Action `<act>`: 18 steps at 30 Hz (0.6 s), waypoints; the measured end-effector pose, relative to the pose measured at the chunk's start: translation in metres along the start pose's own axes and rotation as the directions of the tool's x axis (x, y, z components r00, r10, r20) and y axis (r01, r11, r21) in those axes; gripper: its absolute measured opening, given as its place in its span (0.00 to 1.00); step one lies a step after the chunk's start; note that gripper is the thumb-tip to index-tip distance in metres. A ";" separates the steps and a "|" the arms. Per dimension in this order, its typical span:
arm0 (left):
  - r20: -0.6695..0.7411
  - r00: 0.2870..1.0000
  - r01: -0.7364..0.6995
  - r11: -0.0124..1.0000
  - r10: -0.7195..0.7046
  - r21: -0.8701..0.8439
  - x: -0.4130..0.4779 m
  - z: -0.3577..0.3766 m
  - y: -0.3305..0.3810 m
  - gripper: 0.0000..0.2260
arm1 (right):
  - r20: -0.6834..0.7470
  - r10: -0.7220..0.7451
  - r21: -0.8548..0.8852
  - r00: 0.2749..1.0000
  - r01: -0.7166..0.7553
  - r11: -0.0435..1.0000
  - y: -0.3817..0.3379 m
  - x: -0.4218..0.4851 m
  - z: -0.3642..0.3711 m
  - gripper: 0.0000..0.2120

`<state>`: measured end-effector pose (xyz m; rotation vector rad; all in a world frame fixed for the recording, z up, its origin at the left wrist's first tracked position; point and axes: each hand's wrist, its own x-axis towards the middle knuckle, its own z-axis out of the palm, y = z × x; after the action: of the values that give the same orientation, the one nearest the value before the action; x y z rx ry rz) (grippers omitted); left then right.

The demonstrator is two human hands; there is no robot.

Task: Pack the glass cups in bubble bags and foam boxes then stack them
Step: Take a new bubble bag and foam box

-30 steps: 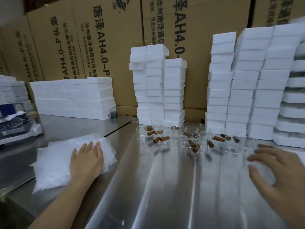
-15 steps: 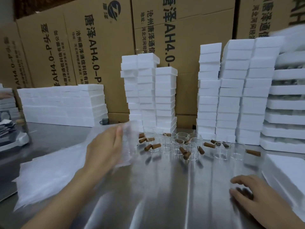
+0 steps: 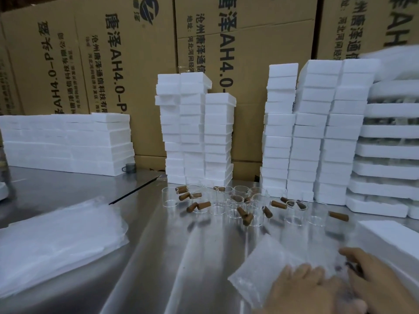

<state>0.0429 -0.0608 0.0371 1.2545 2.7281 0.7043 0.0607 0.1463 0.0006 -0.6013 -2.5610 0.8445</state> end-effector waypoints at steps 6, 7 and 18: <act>-0.286 0.958 0.032 0.989 0.011 0.147 0.004 -0.010 -0.044 0.18 | -0.027 0.067 0.233 0.997 -0.059 0.971 -0.012 -0.008 -0.009 0.14; -0.284 0.958 0.095 0.986 -0.053 0.138 0.003 -0.012 -0.058 0.18 | -0.025 0.067 0.280 0.997 -0.058 0.958 -0.016 -0.012 -0.011 0.18; -0.118 0.887 0.357 0.826 -0.446 -0.437 0.016 -0.036 -0.102 0.11 | -0.126 -0.106 0.295 0.986 0.139 0.945 -0.026 -0.020 -0.016 0.11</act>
<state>-0.0484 -0.1201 0.0278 0.5091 2.6620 1.3194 0.0784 0.1251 0.0245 -0.3774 -2.2813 1.1010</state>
